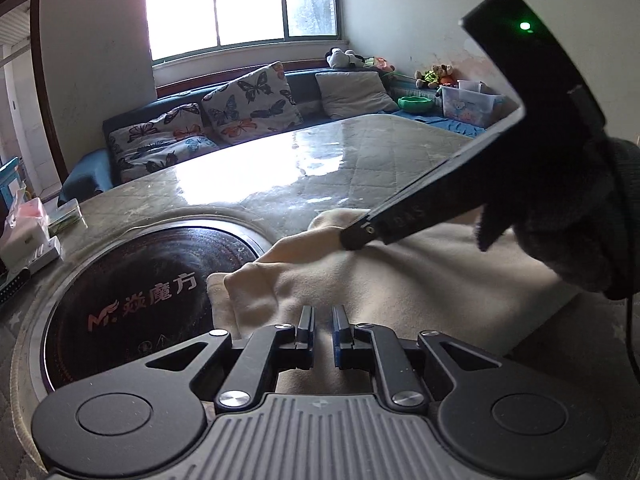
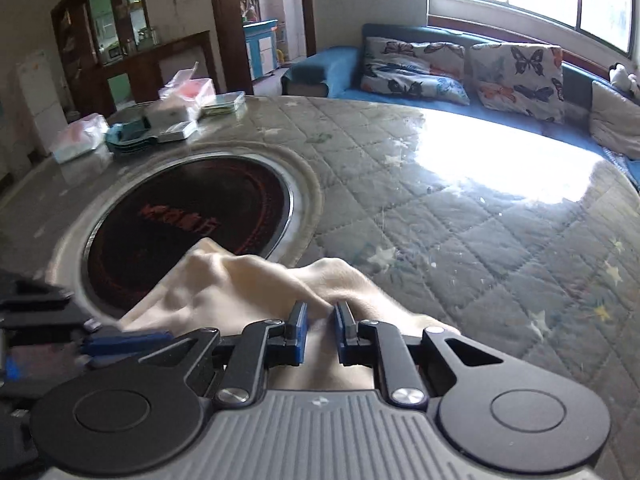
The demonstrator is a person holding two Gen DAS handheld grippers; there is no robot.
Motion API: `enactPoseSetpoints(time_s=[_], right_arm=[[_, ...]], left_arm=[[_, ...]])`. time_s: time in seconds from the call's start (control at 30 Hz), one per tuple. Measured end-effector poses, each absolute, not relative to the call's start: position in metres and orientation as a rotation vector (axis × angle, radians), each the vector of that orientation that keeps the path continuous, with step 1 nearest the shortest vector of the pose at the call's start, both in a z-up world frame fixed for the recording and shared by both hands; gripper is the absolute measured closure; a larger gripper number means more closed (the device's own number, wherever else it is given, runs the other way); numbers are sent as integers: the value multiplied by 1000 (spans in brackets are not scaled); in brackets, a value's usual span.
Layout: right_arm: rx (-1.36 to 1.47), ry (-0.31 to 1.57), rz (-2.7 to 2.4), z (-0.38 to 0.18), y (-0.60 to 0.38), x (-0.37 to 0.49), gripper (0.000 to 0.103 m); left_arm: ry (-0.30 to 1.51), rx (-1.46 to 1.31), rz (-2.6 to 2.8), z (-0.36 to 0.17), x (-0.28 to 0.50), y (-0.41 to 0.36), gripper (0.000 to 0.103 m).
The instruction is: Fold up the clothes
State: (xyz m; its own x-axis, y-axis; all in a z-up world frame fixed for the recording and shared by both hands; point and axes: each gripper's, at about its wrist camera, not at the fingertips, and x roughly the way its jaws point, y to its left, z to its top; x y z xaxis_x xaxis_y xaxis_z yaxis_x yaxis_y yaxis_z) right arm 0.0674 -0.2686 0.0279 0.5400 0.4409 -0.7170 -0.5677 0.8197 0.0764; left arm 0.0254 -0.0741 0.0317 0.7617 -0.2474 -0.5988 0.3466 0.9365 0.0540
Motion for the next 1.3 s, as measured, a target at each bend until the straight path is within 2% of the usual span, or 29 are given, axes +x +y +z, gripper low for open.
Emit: enactPoseSetpoints(time_s=[0.63, 0.83, 1.3], right_arm=[[-130, 770, 613, 40, -259, 87, 90], [-114, 764, 533, 52, -304, 66, 90], [13, 783, 390, 27, -368, 68, 92]], left_arm=[[689, 37, -286, 39, 62, -50, 91], [686, 17, -280, 42, 80, -59, 91], [714, 25, -256, 32, 92, -66, 91]])
